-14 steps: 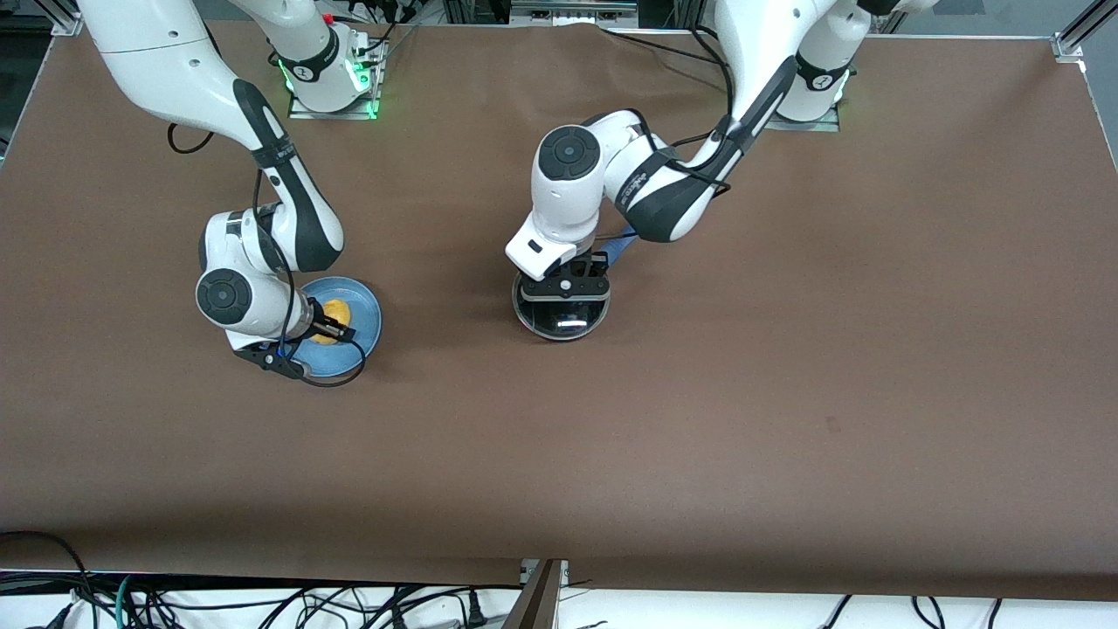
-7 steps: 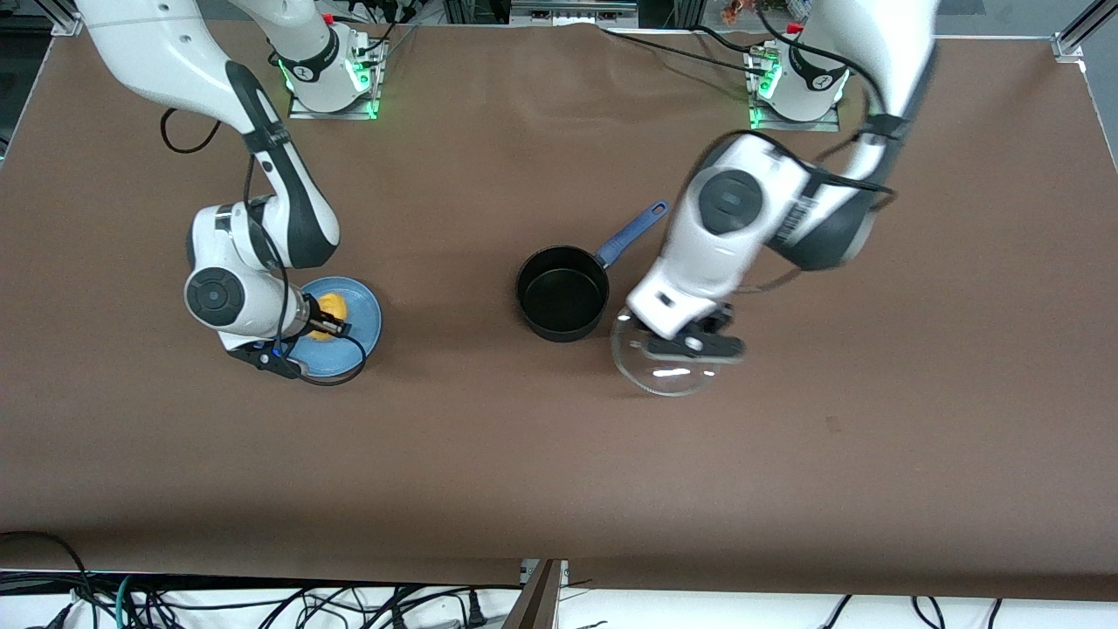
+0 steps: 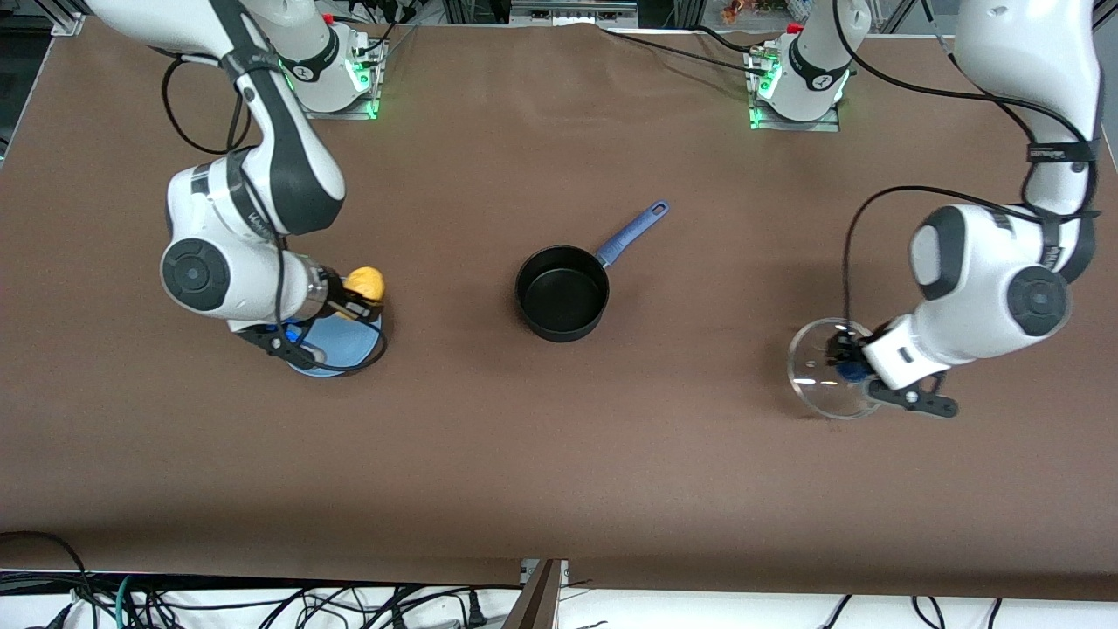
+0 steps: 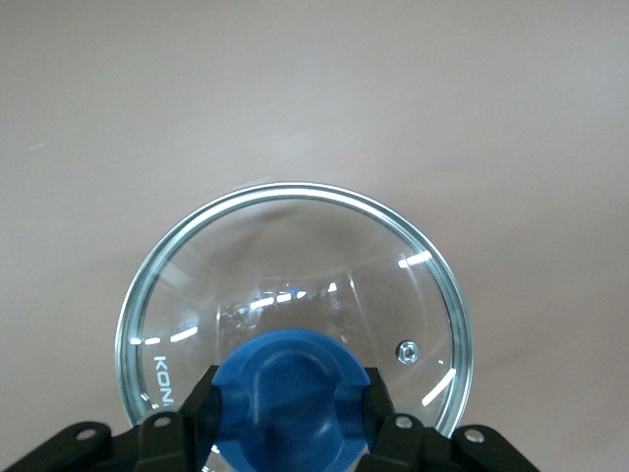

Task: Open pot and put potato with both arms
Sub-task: 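Set the lid aside with the left gripper while the right gripper carries the potato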

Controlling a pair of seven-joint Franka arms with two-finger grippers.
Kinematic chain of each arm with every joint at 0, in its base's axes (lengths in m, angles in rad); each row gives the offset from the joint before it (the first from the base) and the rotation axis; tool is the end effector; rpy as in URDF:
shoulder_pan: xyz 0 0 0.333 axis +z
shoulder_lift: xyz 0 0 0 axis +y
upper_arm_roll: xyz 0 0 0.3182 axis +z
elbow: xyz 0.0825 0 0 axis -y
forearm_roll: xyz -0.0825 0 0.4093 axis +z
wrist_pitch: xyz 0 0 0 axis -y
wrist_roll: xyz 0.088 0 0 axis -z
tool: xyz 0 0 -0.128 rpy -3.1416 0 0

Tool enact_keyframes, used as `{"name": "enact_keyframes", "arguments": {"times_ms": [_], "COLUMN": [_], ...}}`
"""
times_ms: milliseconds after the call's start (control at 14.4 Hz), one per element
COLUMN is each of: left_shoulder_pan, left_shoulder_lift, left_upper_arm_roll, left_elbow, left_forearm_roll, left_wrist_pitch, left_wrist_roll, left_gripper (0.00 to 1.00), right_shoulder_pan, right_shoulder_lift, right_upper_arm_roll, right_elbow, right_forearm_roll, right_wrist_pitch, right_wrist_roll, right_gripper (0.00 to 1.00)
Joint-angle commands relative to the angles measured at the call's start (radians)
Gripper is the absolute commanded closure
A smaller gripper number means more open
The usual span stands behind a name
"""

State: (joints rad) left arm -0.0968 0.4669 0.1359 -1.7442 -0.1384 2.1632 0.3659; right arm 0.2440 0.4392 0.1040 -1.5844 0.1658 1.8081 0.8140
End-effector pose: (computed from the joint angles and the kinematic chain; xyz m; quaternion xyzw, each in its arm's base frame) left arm 0.6766 0.0126 0.2721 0.9910 -0.1296 -0.0154 0.0296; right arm 0.6296 0.2392 0.3406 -0.9551 0.2579 0.1439 0.0256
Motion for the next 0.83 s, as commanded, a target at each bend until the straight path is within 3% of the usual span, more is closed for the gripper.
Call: {"name": "enact_keyframes", "arguments": {"times_ms": [0,139,348,487,557,626,765], "left_shoulder_pan": [0.04,0.071,0.1,0.101,0.101,0.101,0.1], "left_shoulder_lift": [-0.025,-0.002,0.045,0.056,0.049,0.033,-0.014], "left_upper_arm_roll": [0.017,0.017,0.017,0.017,0.017,0.016,0.01], "left_elbow": [-0.122,-0.146,-0.153,-0.15,-0.144,-0.132,-0.095], "left_forearm_roll": [-0.029,-0.029,-0.044,-0.088,-0.09,-0.092,-0.089], "left_wrist_pitch": [0.124,0.162,0.214,0.211,0.193,0.149,0.036], "left_wrist_roll": [0.149,0.188,0.223,0.223,0.214,0.206,0.165], "left_gripper": [0.57,0.56,0.53,0.35,0.09,0.0,0.0], "right_shoulder_pan": [0.092,0.183,0.32,0.366,0.383,0.396,0.414], "right_shoulder_lift": [0.068,0.14,0.254,0.311,0.335,0.358,0.4], "right_upper_arm_roll": [0.005,0.005,0.003,0.002,0.0,-0.001,-0.001], "right_elbow": [0.104,0.19,0.235,0.233,0.233,0.233,0.231], "right_forearm_roll": [0.05,0.072,0.067,0.06,0.045,0.011,-0.012], "right_wrist_pitch": [-0.007,0.026,0.224,0.342,0.368,0.387,0.427], "right_wrist_roll": [0.19,0.354,0.563,0.617,0.619,0.62,0.622], "right_gripper": [0.67,0.67,0.67,0.66,0.66,0.66,0.66]}}
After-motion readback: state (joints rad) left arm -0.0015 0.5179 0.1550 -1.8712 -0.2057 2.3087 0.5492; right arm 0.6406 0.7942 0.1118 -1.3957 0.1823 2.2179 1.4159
